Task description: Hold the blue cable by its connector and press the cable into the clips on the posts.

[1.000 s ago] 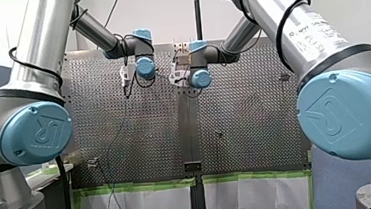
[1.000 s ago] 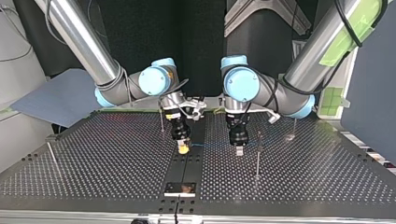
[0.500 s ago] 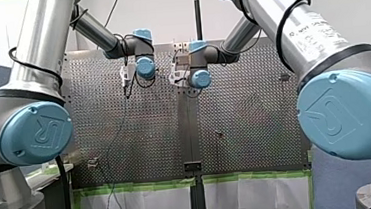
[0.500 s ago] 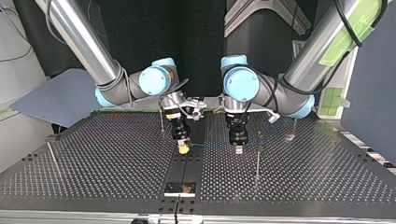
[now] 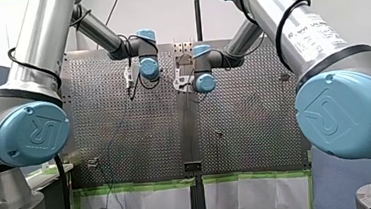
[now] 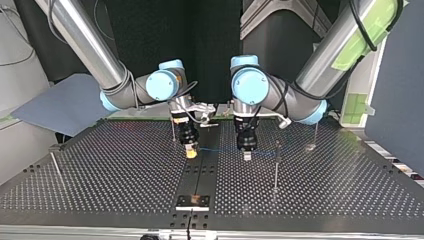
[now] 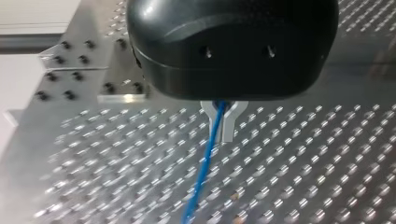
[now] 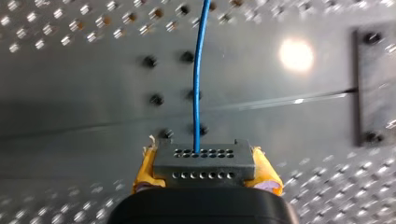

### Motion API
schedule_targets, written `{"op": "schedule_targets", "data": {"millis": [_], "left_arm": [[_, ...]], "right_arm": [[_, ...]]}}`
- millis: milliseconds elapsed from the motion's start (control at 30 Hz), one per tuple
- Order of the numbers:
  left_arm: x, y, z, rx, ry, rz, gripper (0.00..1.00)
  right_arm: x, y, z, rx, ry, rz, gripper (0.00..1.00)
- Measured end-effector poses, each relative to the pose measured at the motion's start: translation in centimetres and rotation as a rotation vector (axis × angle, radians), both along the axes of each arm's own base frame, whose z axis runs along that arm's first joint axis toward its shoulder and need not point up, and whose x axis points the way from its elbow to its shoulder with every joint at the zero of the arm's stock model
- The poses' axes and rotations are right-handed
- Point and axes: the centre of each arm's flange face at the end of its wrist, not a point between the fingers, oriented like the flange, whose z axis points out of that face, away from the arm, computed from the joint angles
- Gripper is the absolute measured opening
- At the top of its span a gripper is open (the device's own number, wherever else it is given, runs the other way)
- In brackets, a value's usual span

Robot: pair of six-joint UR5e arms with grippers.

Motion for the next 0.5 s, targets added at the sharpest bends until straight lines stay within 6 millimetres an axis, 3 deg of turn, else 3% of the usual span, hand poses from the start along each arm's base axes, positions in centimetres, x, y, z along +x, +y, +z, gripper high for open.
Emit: {"op": "schedule_targets", "data": {"millis": [233, 400, 500], "left_arm": [[0.0, -1.7, -4.3, 0.034, 0.074, -0.026, 0.00], [-0.4, -2.1, -7.6, 0.047, 0.108, -0.034, 0.00], [-0.7, -2.0, -8.7, 0.046, 0.108, -0.035, 0.00]], "right_arm": [[-1.9, -0.1, -2.8, 0.047, 0.033, -0.025, 0.00], [-3.6, -0.2, -4.8, 0.077, 0.061, -0.053, 0.00], [-4.5, -0.1, -6.0, 0.095, 0.077, -0.068, 0.00]]}}
